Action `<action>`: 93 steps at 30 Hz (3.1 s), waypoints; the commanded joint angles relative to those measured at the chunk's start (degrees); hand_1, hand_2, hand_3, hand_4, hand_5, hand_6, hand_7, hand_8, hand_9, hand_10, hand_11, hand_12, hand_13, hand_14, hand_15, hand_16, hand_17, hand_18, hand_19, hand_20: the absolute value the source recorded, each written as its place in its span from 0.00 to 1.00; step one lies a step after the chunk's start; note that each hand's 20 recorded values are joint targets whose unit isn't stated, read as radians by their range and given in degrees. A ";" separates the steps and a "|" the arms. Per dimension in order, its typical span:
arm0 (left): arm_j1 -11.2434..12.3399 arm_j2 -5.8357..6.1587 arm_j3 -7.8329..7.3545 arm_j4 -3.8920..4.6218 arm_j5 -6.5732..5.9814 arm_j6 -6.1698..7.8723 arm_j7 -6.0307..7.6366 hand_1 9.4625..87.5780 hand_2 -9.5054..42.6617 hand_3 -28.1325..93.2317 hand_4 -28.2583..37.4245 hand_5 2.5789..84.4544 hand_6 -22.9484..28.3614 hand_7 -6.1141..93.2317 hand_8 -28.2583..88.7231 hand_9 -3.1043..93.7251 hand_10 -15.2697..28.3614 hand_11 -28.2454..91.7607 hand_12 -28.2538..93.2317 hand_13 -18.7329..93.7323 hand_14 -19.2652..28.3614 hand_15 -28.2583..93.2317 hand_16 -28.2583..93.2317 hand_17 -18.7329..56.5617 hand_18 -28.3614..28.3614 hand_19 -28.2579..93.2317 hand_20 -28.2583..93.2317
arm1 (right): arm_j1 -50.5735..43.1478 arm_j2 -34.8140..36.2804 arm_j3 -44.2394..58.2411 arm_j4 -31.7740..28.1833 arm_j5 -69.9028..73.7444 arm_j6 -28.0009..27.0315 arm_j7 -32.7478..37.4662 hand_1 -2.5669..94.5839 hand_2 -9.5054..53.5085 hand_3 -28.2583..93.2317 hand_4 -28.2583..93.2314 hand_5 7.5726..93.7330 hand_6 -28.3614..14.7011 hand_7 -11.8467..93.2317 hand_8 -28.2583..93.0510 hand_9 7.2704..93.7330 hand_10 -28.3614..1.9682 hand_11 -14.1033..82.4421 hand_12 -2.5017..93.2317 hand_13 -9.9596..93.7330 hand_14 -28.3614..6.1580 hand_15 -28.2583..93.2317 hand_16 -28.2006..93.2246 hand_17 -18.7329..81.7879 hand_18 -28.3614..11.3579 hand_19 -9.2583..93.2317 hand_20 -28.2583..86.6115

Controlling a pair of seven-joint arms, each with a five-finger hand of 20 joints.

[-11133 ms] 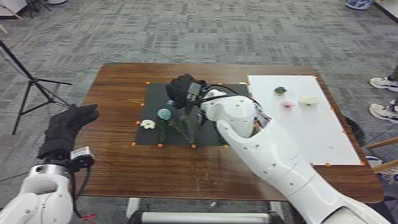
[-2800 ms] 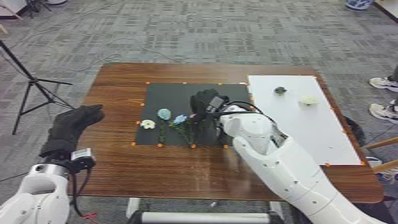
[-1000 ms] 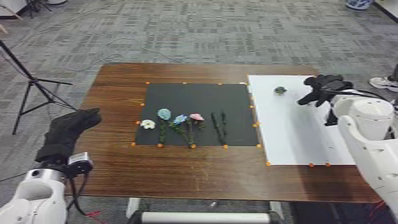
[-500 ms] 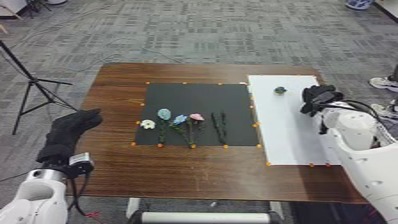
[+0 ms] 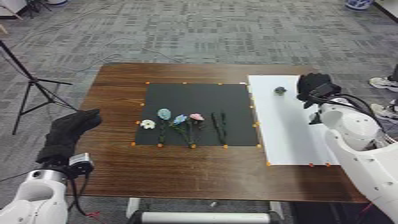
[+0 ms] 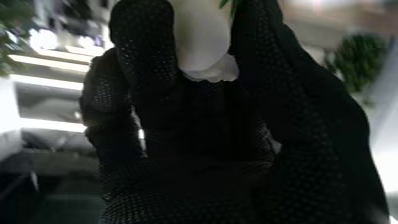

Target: Arrange flowers

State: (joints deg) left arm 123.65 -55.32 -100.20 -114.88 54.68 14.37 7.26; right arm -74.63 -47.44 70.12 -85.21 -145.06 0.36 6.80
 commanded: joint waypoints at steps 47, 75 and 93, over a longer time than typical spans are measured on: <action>-3.50 0.85 2.00 1.32 0.53 -1.26 -0.97 0.24 0.39 0.79 0.08 0.66 0.49 0.24 0.17 0.60 0.69 0.42 0.33 0.53 0.78 0.42 0.22 0.34 0.69 0.28 0.37 | 10.00 -16.71 -19.45 4.42 -7.57 -3.09 -13.18 0.62 0.00 0.76 0.01 0.82 0.76 0.34 0.21 0.86 0.68 0.19 0.28 0.77 0.55 0.67 0.53 0.52 0.20 0.81 0.71; -3.29 0.48 1.18 1.35 1.08 -2.55 -0.31 0.26 0.28 0.79 0.14 0.64 0.48 0.24 0.17 0.59 0.69 0.41 0.33 0.53 0.78 0.41 0.22 0.34 0.69 0.27 0.36 | 12.84 -13.71 -18.73 -0.72 -3.77 -9.87 -11.95 0.41 0.00 0.83 0.05 0.64 0.67 0.32 0.13 0.67 0.57 0.28 0.18 0.70 0.48 0.70 0.50 0.47 0.17 0.79 0.71; -2.33 0.29 0.75 0.92 1.07 -2.28 0.14 0.28 0.25 0.78 0.16 0.64 0.46 0.24 0.17 0.59 0.68 0.41 0.33 0.53 0.78 0.41 0.22 0.33 0.69 0.27 0.36 | 15.25 -10.02 -9.85 -3.63 -1.40 -12.49 -9.03 0.35 0.00 0.83 0.06 0.53 0.66 0.30 0.14 0.58 0.53 0.25 0.19 0.65 0.44 0.63 0.46 0.45 0.17 0.72 0.68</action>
State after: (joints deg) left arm 120.64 -54.58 -99.17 -113.58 55.53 12.31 7.04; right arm -62.02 -59.82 53.49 -89.02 -145.74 -11.27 -4.86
